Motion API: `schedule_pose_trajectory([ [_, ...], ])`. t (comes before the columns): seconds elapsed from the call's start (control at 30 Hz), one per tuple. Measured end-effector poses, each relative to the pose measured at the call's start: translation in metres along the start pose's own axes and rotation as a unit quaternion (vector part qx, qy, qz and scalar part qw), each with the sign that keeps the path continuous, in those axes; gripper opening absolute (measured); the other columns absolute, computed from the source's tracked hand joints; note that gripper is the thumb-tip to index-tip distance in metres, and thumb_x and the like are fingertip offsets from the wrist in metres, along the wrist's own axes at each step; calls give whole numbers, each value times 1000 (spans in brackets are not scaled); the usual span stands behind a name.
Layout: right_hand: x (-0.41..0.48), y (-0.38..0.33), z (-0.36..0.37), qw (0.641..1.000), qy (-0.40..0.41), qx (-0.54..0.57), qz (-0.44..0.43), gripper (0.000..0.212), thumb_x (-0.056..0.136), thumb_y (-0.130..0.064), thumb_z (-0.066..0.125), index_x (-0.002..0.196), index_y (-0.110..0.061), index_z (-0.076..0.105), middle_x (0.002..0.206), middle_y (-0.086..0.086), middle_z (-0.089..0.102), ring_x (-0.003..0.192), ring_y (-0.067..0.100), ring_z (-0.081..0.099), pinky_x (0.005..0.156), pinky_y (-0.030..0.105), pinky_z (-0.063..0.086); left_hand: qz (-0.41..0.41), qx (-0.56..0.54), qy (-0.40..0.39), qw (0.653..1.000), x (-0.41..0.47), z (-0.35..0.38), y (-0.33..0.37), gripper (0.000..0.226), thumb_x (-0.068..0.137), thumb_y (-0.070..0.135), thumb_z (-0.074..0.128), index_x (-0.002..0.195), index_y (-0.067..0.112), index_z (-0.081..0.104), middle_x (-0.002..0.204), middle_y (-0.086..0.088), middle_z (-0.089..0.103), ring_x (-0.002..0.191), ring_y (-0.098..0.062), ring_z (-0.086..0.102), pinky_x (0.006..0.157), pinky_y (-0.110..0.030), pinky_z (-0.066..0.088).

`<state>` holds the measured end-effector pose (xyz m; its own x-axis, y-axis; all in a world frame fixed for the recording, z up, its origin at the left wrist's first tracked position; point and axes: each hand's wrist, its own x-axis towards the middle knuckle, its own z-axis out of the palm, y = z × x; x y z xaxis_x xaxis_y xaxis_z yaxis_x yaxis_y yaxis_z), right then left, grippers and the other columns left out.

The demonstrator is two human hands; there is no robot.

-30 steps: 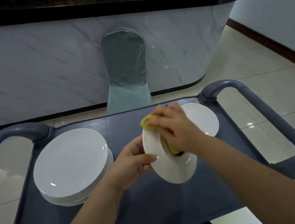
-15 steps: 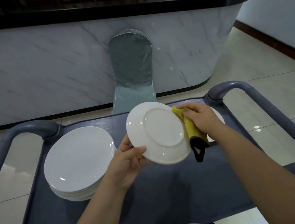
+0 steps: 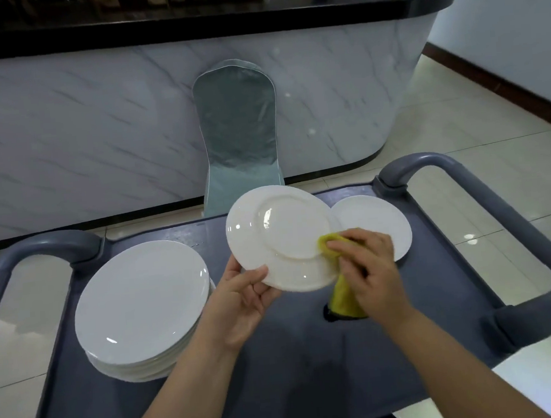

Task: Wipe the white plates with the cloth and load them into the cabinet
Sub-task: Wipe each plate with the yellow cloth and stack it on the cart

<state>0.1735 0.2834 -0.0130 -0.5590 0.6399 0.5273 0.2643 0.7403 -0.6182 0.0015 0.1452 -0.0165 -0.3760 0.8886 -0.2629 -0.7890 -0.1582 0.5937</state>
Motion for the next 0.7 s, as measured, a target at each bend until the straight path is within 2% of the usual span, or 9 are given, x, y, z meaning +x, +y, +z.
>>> schedule_pose_trajectory([
  [0.07,15,10,-18,997,-20,32,70,26,86,-14,54,104,-28,67,111,-18,53,108,19,44,101,28,36,-13,75,-44,996,-9,-4,6,50,70,-8,64,107,24,74,109,-7,72,92,-26,71,71,-38,59],
  [0.13,37,9,-24,996,-29,22,82,26,87,-13,53,102,-29,66,106,-15,58,106,17,43,99,28,35,-29,140,-77,987,-17,-2,6,49,68,-6,66,107,22,74,104,-7,73,91,-25,71,69,-38,59],
  [0.27,56,-21,-4,999,-20,-32,12,25,90,-12,57,111,-19,70,113,1,58,105,21,41,97,22,30,-25,196,-106,975,-21,14,-2,50,67,-4,72,113,16,71,108,-15,70,96,-29,68,73,-42,59],
  [0.37,19,-30,8,991,-76,-23,-105,31,87,-18,57,117,-23,65,120,2,55,108,20,42,101,26,31,-10,177,-73,982,-20,15,-2,46,70,-8,64,108,16,73,105,-15,71,94,-30,69,70,-40,59],
  [0.43,-8,-15,2,981,-128,-8,-143,32,83,-14,58,114,-22,65,120,2,57,108,21,45,101,29,36,-10,166,-58,984,-22,9,-2,47,69,-8,63,108,17,73,105,-16,71,94,-30,69,69,-40,59],
  [0.5,-18,7,-12,983,-144,-19,-116,29,82,-11,58,107,-15,71,117,5,60,105,22,45,97,35,41,-15,167,-54,984,-26,4,-4,49,69,-8,64,109,19,73,105,-14,71,93,-29,70,69,-40,59],
  [0.6,-2,22,-21,994,-88,-55,-21,27,81,2,65,104,-10,73,112,8,61,103,29,47,94,45,43,-21,182,-62,981,-28,3,-11,49,69,-8,64,109,19,73,104,-13,71,93,-29,69,71,-42,59],
  [0.63,7,17,-17,996,-65,-56,-2,29,81,5,66,105,-11,73,112,7,60,103,31,47,97,41,41,-20,190,-68,979,-28,5,-13,49,69,-8,64,109,19,73,103,-13,71,92,-29,69,70,-42,59],
  [0.7,18,0,-5,999,-33,-32,7,30,83,2,66,109,-13,71,115,4,58,105,30,45,102,26,34,-7,196,-72,978,-25,11,-16,48,70,-9,65,109,19,73,103,-13,72,92,-28,70,70,-40,58],
])
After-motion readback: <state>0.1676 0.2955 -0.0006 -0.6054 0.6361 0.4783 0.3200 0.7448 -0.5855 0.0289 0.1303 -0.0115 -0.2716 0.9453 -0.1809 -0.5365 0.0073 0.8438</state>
